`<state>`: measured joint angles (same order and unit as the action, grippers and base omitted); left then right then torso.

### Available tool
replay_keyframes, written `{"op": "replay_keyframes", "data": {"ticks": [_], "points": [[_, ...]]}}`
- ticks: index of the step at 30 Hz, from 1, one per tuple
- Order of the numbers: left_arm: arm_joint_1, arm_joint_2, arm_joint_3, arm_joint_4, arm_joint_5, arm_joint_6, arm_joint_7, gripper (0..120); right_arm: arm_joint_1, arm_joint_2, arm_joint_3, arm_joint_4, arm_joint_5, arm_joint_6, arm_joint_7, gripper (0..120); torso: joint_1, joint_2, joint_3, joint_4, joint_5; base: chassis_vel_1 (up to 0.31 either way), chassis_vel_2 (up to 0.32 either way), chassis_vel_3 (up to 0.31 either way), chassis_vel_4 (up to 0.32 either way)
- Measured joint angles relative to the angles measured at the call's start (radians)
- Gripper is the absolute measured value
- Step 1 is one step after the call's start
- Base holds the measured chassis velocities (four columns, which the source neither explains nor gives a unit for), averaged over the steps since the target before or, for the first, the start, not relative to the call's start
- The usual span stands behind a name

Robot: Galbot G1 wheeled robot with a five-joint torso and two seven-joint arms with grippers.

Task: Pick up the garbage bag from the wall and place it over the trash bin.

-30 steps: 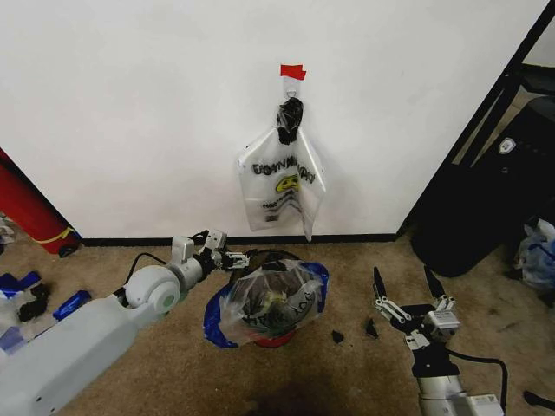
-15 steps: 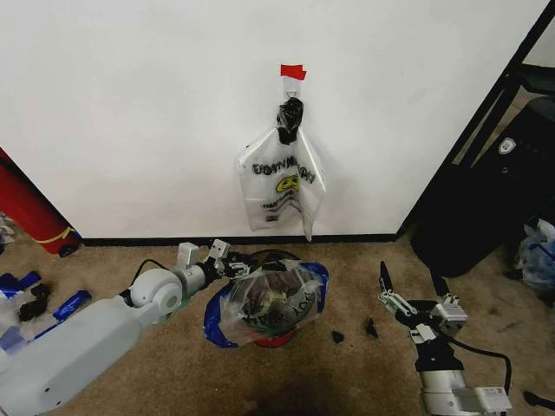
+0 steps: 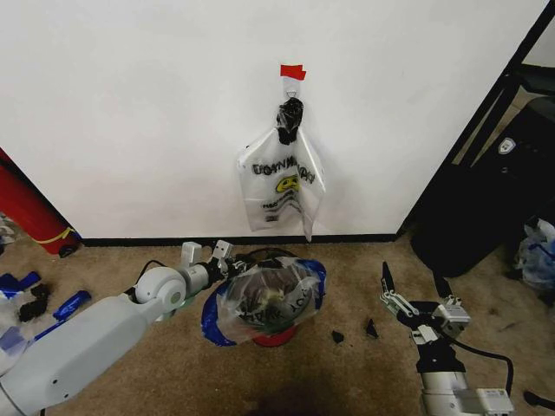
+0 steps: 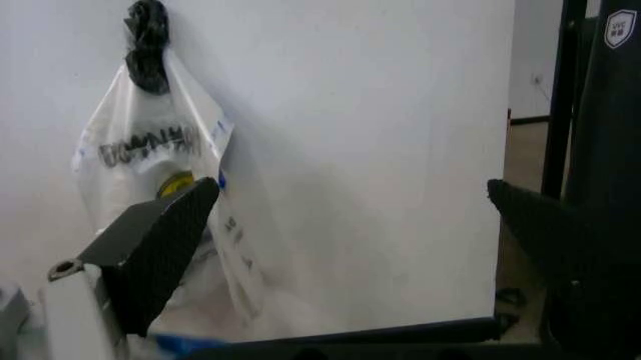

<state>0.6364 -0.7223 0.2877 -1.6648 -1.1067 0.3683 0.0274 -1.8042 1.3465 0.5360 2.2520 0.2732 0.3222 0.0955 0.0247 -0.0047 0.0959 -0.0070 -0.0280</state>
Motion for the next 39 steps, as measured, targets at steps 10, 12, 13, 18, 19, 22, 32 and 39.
{"op": "replay_keyframes", "data": {"ticks": [10, 12, 13, 18, 19, 22, 32, 39], "points": [[0.119, -0.036, -0.164, -0.097, -0.155, -0.022, -0.210, 2, 0.001, -0.006, -0.005, 0.000, 0.001, -0.007, 0.005, 100, 0.000, 0.000, 0.000, 0.0001, 0.0003, 0.000, 0.000, 0.000, 0.000], [0.139, -0.041, -0.185, -0.117, -0.173, -0.023, -0.247, 2, 0.001, -0.008, -0.005, 0.000, 0.001, -0.009, 0.006, 100, 0.000, 0.000, 0.000, 0.0001, 0.0002, 0.000, 0.000, 0.000, 0.000], [0.173, -0.048, -0.218, -0.152, -0.194, -0.024, -0.299, 2, 0.001, -0.010, -0.005, 0.002, 0.002, -0.011, 0.006, 100, 0.000, 0.000, 0.000, 0.0000, 0.0001, 0.000, 0.000, 0.000, 0.000], [0.309, -0.067, -0.331, -0.272, -0.207, -0.045, -0.440, 2, 0.002, -0.018, -0.008, 0.004, 0.008, -0.019, 0.010, 100, 0.000, 0.000, 0.000, 0.0000, 0.0003, 0.000, 0.000, 0.000, 0.000], [0.348, -0.073, -0.357, -0.298, -0.196, -0.058, -0.470, 2, 0.003, -0.020, -0.010, 0.004, 0.008, -0.020, 0.011, 100, 0.000, 0.000, 0.000, 0.0002, 0.0003, 0.000, 0.000, 0.000, 0.000], [0.442, -0.093, -0.402, -0.349, -0.151, -0.096, -0.543, 2, 0.005, -0.023, -0.013, 0.004, 0.009, -0.024, 0.013, 100, 0.000, 0.000, 0.000, 0.0002, 0.0004, 0.000, 0.000, 0.000, 0.000], [0.602, -0.264, -0.405, -0.429, 0.161, -0.253, -0.717, 2, 0.010, -0.026, -0.038, -0.002, -0.015, -0.036, 0.024, 100, 0.000, 0.000, 0.000, 0.0000, 0.0001, 0.000, 0.000, 0.000, 0.000], [0.650, -0.323, -0.397, -0.443, 0.221, -0.262, -0.749, 2, -0.008, -0.046, -0.035, -0.009, -0.017, -0.036, 0.027, 100, 0.000, 0.000, 0.000, 0.0001, 0.0004, 0.000, 0.000, 0.000, 0.000]]}}
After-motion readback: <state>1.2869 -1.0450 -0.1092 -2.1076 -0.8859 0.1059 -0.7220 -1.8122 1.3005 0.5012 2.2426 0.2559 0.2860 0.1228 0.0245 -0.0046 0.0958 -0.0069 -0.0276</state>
